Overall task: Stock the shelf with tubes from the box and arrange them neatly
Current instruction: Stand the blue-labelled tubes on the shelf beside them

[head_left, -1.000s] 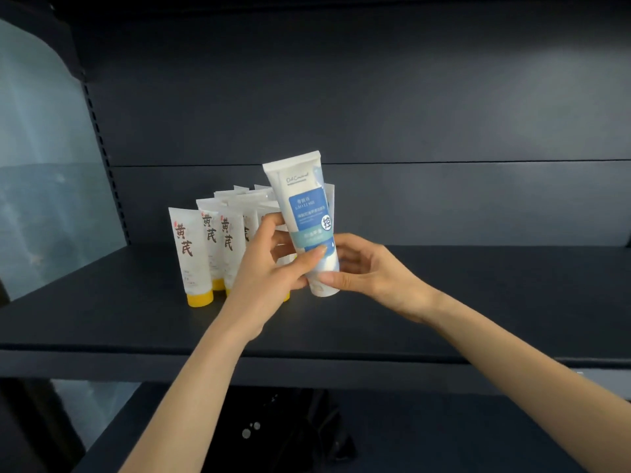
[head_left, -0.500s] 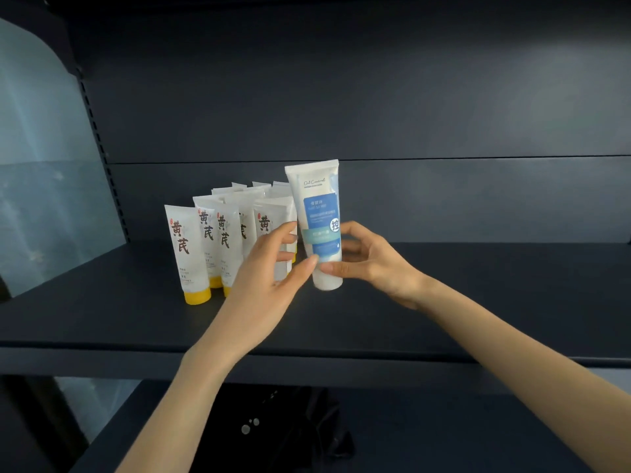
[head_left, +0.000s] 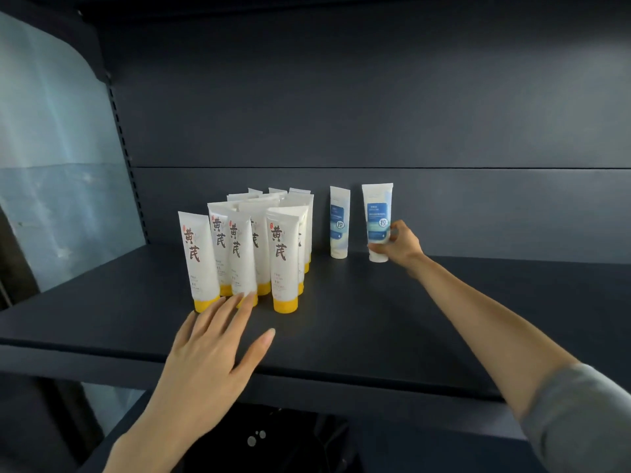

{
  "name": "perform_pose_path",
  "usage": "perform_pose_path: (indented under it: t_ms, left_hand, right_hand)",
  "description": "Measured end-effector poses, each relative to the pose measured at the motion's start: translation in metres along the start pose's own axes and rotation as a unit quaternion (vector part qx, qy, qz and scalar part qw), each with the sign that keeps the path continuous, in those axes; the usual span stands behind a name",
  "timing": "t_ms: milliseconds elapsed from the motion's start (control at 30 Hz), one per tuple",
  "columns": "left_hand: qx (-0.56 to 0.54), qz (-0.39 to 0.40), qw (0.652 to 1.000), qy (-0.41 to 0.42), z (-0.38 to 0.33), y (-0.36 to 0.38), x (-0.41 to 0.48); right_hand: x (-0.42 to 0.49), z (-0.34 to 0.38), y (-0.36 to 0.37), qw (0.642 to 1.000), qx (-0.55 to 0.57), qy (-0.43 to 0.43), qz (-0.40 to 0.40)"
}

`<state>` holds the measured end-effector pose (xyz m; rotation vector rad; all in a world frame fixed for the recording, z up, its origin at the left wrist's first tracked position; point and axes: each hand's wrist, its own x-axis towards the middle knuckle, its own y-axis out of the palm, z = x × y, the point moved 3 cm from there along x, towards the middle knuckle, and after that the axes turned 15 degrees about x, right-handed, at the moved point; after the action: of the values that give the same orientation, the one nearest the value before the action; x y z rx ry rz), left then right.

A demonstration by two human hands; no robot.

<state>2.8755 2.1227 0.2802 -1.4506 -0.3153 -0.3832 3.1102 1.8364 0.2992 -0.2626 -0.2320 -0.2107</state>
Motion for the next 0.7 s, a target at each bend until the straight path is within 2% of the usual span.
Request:
perform_pose_path:
  t_ms: [267, 700]
  left_hand:
    - [0.001, 0.024, 0.999, -0.024, 0.007, -0.002, 0.004]
    - [-0.005, 0.022, 0.999, -0.037, 0.02, 0.001, 0.006]
  right_hand:
    - [0.021, -0.009, 0.026, 1.0, 0.002, 0.008, -0.025]
    - [0.03, -0.014, 0.042, 0.999, -0.01, 0.023, -0.036]
